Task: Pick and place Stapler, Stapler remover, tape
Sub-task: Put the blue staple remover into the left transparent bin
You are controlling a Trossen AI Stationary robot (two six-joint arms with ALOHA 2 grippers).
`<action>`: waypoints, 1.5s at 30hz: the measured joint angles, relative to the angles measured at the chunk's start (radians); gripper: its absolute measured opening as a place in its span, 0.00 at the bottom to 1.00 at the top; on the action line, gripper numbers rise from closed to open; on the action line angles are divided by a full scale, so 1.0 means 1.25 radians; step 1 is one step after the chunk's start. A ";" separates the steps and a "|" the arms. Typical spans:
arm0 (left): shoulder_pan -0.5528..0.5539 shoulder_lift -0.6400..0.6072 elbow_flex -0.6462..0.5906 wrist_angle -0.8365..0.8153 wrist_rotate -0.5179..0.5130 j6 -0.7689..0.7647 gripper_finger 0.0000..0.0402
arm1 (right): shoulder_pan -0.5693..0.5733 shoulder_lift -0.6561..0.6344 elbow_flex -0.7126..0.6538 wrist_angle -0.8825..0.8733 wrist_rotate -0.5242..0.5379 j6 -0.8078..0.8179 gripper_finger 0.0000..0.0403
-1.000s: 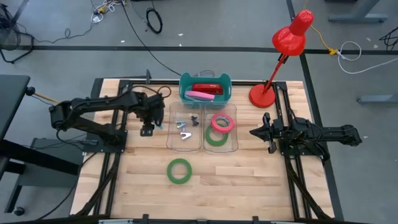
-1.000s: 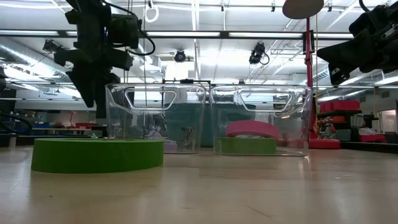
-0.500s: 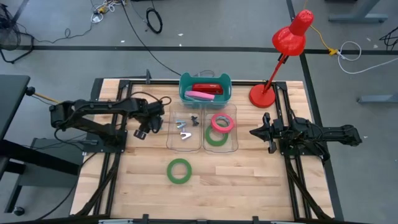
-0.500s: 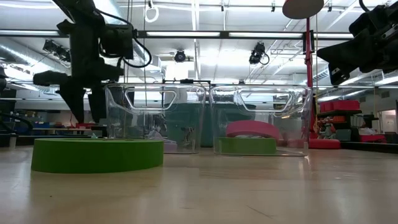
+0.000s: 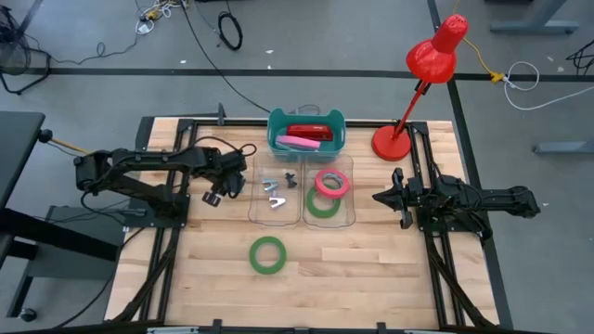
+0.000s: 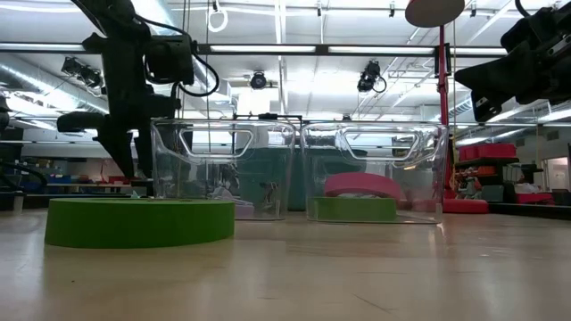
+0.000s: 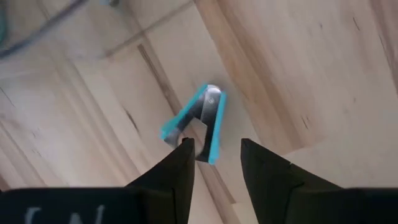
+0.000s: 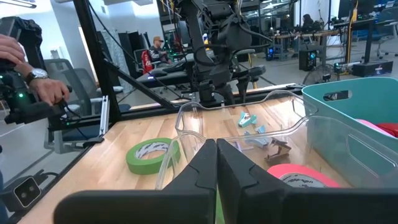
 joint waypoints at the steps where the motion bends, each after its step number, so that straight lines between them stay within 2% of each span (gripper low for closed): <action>1: 0.000 0.000 0.000 0.006 0.000 0.000 0.33 | 0.000 0.000 0.000 0.000 0.000 0.000 0.02; 18: 0.002 0.000 -0.005 0.030 0.033 0.006 0.31 | 0.000 0.000 0.000 0.000 0.000 0.000 0.02; 26: 0.007 0.002 -0.048 0.055 -0.002 0.011 0.31 | 0.000 0.000 0.000 0.000 0.000 0.000 0.02; 33: 0.034 0.002 -0.083 0.070 -0.018 0.102 0.31 | 0.000 0.000 0.000 0.000 0.000 0.000 0.02; 37: 0.034 0.001 -0.084 0.096 -0.045 0.111 0.31 | 0.000 0.000 0.000 0.000 0.000 0.000 0.02; 45: 0.034 0.031 -0.085 0.111 -0.002 0.107 0.31 | 0.000 0.000 0.000 0.000 0.000 0.000 0.02</action>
